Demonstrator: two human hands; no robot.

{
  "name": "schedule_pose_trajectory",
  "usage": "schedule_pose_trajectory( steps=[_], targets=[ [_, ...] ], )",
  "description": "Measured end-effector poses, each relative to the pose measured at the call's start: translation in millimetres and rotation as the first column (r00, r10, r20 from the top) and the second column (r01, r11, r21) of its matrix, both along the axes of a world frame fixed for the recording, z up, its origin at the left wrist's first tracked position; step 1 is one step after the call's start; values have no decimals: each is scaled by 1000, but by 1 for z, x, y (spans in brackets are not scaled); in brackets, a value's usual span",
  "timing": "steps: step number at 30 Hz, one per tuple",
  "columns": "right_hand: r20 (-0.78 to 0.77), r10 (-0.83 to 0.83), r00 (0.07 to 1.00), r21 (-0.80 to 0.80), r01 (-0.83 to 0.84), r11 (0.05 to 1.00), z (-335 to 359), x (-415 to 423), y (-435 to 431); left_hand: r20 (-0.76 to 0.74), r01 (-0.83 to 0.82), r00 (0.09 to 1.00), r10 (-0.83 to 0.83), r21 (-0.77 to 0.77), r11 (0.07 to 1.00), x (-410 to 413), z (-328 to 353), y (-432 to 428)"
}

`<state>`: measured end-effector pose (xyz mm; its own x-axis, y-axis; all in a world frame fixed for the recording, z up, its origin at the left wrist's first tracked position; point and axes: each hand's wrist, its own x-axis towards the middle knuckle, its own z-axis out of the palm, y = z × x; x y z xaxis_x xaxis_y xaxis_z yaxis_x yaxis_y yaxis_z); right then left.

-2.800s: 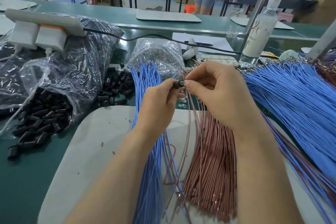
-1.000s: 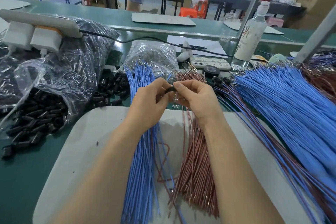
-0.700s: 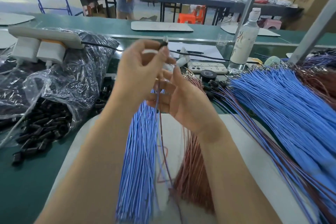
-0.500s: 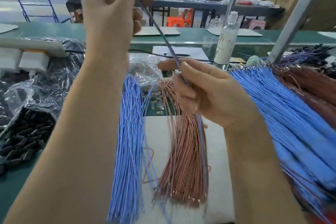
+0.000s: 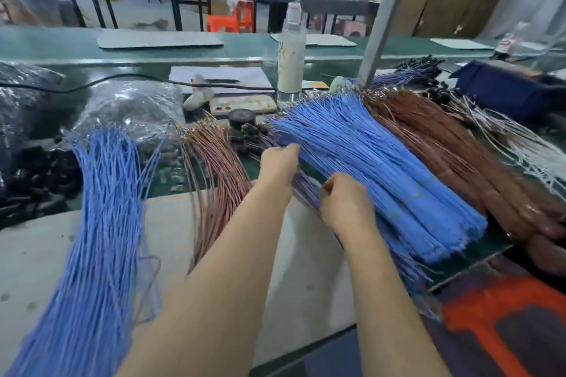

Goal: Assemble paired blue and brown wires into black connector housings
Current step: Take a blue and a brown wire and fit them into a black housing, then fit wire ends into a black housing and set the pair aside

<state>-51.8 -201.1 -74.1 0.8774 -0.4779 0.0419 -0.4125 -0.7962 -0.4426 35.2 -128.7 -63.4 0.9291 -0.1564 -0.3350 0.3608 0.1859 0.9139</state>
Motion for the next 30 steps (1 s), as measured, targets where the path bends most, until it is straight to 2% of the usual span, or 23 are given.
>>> schedule_pose_trajectory(
  steps=[5,8,12,17,20,26,28,30],
  targets=[
    [0,-27,1000,-37,27,999,-2,7,-1,27,-5,1000,4,32,999,1,-3,-5],
    [149,-2,989,5,1,1000,7,9,7,63,-9,998,7,22,1000,2,6,2],
    [449,97,888,138,-176,975,34,20,35,194,-62,979,68,-40,997,6,33,29],
    [544,241,803,250,-429,868,62,42,98,300,-234,913,275,-168,958,9,62,102],
    [507,354,786,247,-526,814,62,60,144,254,-361,862,438,-299,883,7,59,159],
    [107,580,807,193,-589,784,31,89,220,78,-627,732,676,-310,715,-9,26,264],
    [101,591,800,140,-600,788,24,93,238,23,-682,694,720,-300,667,-11,18,287],
    [173,589,789,110,-610,785,22,95,256,-4,-708,671,742,-299,639,-10,12,302]
  ],
)
